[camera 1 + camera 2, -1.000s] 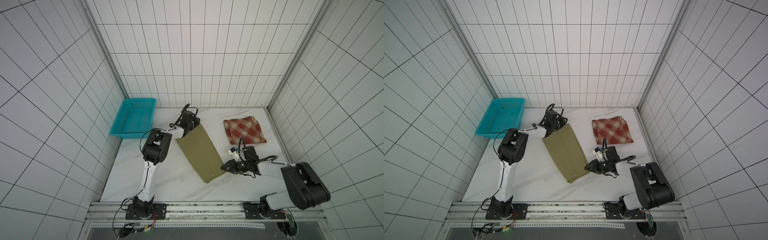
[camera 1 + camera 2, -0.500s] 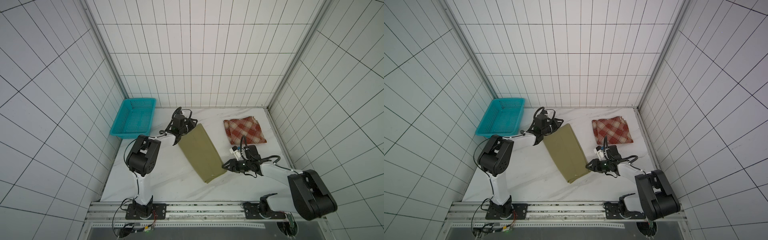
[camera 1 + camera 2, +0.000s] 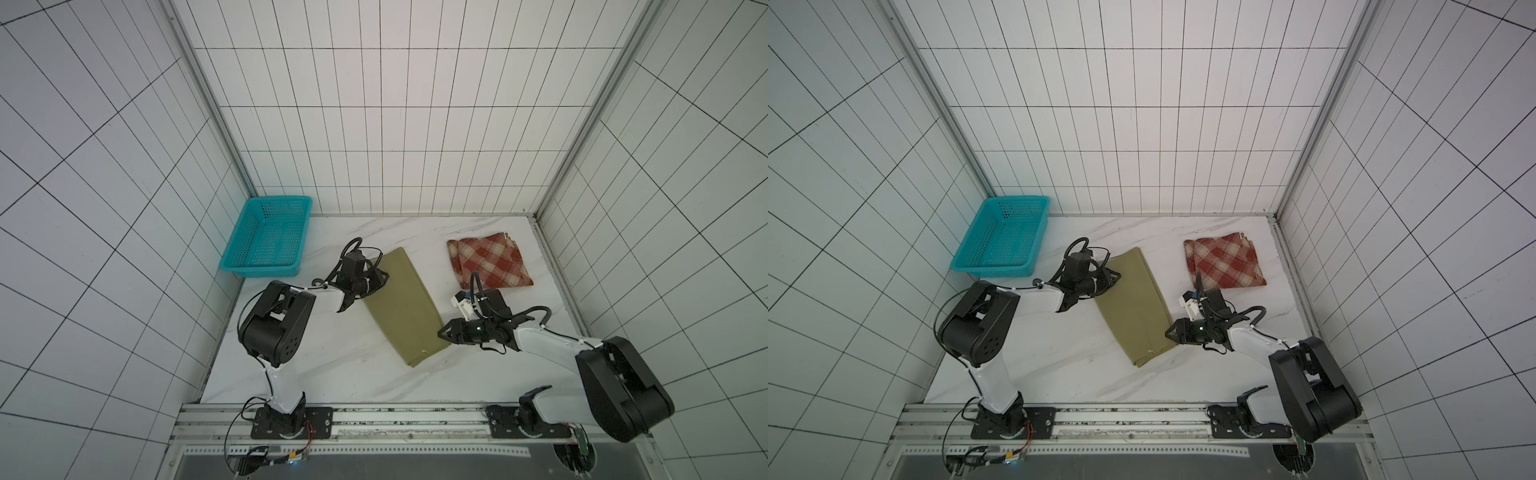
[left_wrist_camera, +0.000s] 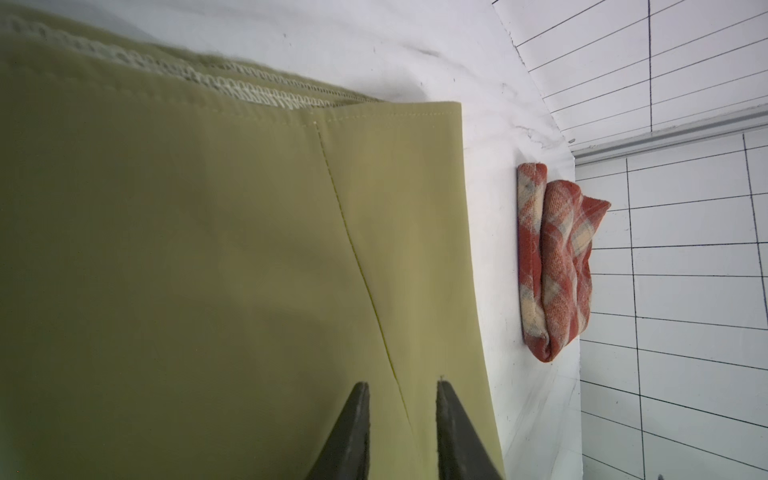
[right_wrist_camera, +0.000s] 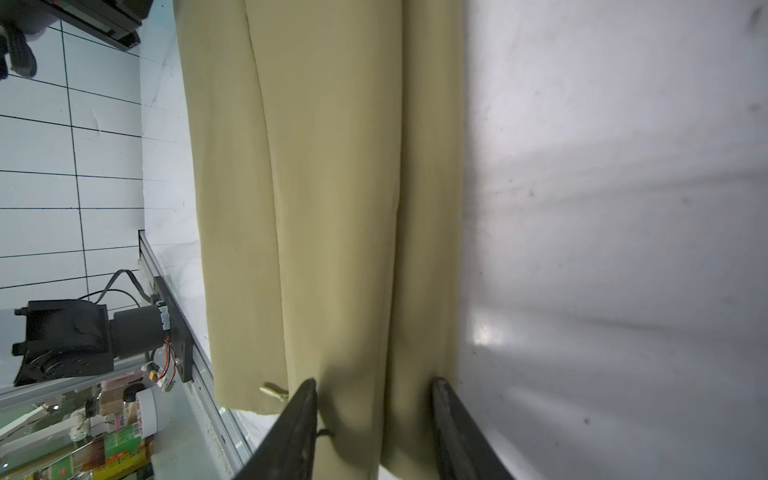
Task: Fold and stack skirts
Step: Smooth out the skirt at the center of the table.
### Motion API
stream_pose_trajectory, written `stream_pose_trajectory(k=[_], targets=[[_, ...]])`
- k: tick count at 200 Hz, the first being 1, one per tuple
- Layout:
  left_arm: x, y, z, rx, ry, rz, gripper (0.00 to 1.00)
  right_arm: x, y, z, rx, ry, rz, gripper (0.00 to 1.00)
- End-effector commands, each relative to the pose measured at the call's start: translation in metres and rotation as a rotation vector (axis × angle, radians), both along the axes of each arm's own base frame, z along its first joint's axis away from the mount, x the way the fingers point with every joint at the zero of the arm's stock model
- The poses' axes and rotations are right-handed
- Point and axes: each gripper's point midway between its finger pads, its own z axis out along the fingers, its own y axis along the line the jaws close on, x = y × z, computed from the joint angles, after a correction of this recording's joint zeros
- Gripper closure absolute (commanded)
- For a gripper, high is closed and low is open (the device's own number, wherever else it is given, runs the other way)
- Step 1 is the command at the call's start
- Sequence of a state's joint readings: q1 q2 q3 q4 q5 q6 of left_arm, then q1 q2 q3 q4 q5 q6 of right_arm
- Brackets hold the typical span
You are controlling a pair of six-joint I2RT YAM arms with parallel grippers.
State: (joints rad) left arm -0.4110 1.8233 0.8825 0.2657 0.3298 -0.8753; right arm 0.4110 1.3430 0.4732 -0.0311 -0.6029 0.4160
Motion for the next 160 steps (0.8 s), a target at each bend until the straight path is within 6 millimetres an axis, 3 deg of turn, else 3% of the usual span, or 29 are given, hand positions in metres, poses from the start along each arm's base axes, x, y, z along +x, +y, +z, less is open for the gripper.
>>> stream_pose_trajectory(k=[1, 45, 77, 141, 160], targets=[[-0.006, -0.003, 0.004, 0.021, -0.019, -0.042, 0.73, 0.025, 0.013, 0.030, -0.007, -0.085, -0.022, 0.55], [-0.015, 0.002, -0.015, 0.072, 0.022, -0.050, 0.76, 0.035, 0.010, 0.037, -0.079, -0.123, -0.041, 0.52], [-0.015, 0.002, -0.013, 0.071, 0.015, -0.053, 0.76, 0.038, 0.015, 0.044, -0.085, -0.136, -0.035, 0.52], [-0.016, -0.001, -0.011, 0.061, 0.007, -0.074, 0.76, 0.033, 0.018, 0.025, -0.109, -0.088, -0.038, 0.58], [-0.015, -0.001, -0.010, 0.057, 0.005, -0.078, 0.76, 0.033, 0.021, 0.026, -0.098, -0.090, -0.038, 0.67]])
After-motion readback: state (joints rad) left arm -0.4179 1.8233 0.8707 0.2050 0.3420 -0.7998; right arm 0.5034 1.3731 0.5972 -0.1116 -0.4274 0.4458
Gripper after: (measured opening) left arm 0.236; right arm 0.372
